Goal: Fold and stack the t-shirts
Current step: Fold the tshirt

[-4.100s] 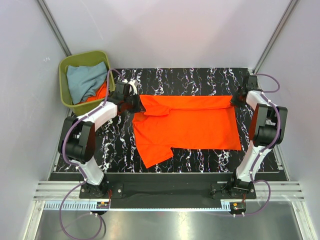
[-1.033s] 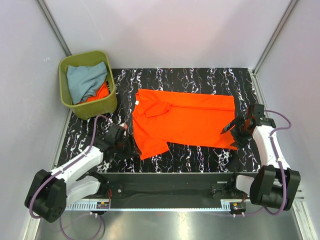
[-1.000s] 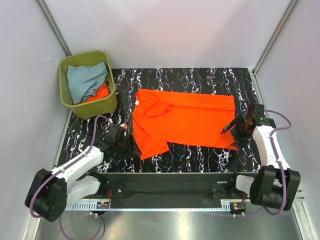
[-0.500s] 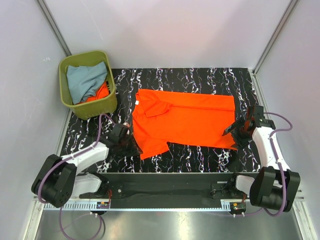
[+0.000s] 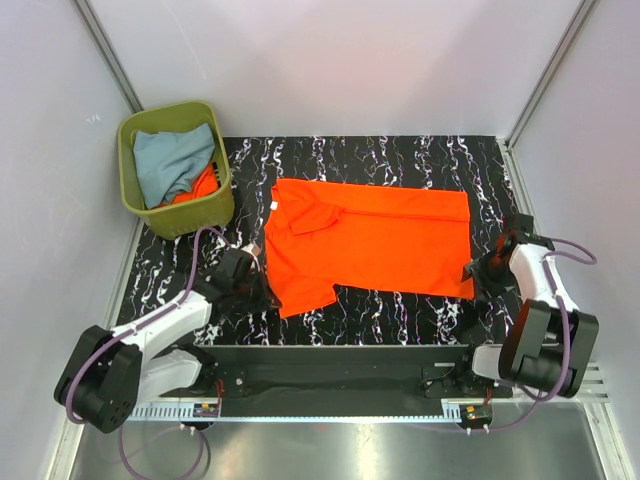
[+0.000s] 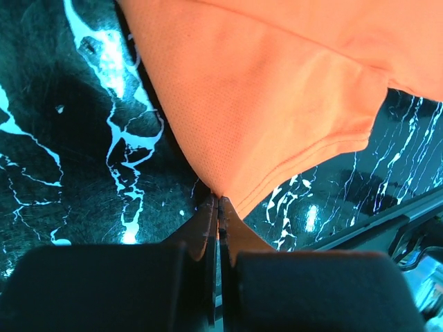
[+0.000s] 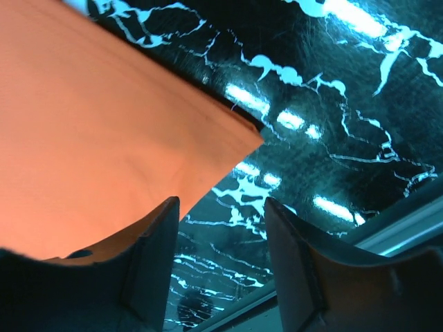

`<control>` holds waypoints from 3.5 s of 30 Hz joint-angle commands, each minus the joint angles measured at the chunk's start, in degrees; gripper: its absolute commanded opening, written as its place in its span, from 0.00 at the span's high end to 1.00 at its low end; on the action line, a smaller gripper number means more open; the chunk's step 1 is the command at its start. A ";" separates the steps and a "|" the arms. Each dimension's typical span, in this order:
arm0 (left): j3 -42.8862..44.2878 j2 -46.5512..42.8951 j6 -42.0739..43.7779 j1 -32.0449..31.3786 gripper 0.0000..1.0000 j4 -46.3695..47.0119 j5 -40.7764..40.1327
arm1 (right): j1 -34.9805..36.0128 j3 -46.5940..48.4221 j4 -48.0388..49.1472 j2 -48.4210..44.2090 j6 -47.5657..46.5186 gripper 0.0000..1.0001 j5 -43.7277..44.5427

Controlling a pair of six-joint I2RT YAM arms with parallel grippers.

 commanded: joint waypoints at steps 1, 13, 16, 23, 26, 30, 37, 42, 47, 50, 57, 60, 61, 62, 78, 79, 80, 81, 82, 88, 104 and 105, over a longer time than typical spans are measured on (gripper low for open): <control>1.63 -1.89 3.12 -0.40 1.00 0.92 0.59 | -0.39 -0.73 3.06 2.46 1.45 0.40 0.34; 3.74 -4.27 6.10 -0.75 1.00 -0.75 1.82 | -0.91 -3.98 9.83 7.56 2.59 0.62 1.57; 4.18 -4.53 6.28 -0.84 1.00 -1.10 1.91 | -1.00 -4.24 10.62 8.96 1.98 0.62 2.10; 5.58 -4.62 6.72 -0.92 1.00 -2.15 1.20 | -1.09 -5.74 12.38 10.55 2.59 0.58 1.83; 6.20 -5.06 6.81 -0.92 1.00 -2.94 0.85 | -1.18 -5.91 12.38 11.17 2.24 0.73 1.40; 6.12 -6.29 6.11 -1.01 1.00 -3.91 0.59 | -1.09 -6.35 9.66 8.01 1.45 0.94 1.74; 6.46 -8.58 5.58 -1.54 1.00 -6.28 0.06 | -1.00 -4.60 6.84 5.02 -2.77 1.00 0.96; 14.61 -4.54 9.00 -1.54 1.00 -8.13 -1.52 | -1.00 -0.12 6.40 5.37 -7.24 1.00 0.34; 29.27 7.57 13.74 -0.66 1.00 -8.83 -3.72 | -1.00 7.87 6.49 8.79 -12.86 1.00 0.25; 38.15 16.10 14.63 1.79 1.00 -8.75 -3.10 | -1.00 13.06 6.84 13.18 -14.89 0.98 -1.59; 52.60 29.91 15.60 6.01 1.00 -8.75 -3.37 | -1.00 23.78 7.28 24.08 -15.52 0.96 -6.16; 55.68 33.52 15.69 7.69 1.00 -8.83 -3.37 | -0.91 28.09 7.37 28.03 -15.25 0.98 -7.22; 56.29 34.92 15.60 8.47 1.00 -8.83 -3.19 | -0.91 30.10 7.19 29.70 -15.25 0.98 -7.39; 57.34 35.63 15.69 8.74 1.00 -8.75 -3.02 | -1.00 31.08 7.28 30.50 -14.99 0.98 -7.66; 62.45 44.68 15.51 10.59 1.00 -9.36 -2.31 | 0.84 44.97 5.79 42.98 -16.74 0.93 -9.15; 62.89 44.95 15.60 10.68 1.00 -9.45 -2.31 | 0.84 45.32 5.79 43.33 -16.83 0.92 -8.98; 63.15 45.30 15.60 10.68 1.00 -9.54 -2.31 | 0.84 45.85 5.70 43.68 -16.83 0.92 -9.06; 63.50 45.91 15.69 10.68 1.00 -9.71 -2.14 | 0.84 46.81 5.52 44.56 -16.83 0.92 -9.24; 64.12 46.27 15.77 10.76 1.00 -9.80 -2.05 | 0.84 47.34 5.44 44.91 -16.83 0.91 -9.24; 71.30 49.69 19.97 10.77 0.74 -15.49 -4.67 | 0.84 52.43 4.30 48.52 -18.31 0.73 -7.31; 34.52 20.78 20.44 9.89 0.38 -10.26 6.20 | -1.88 30.42 11.30 29.90 -17.80 0.22 -11.60; 33.37 20.95 18.95 9.89 0.37 -6.85 6.74 | -1.88 28.99 11.93 29.54 -17.54 0.22 -12.31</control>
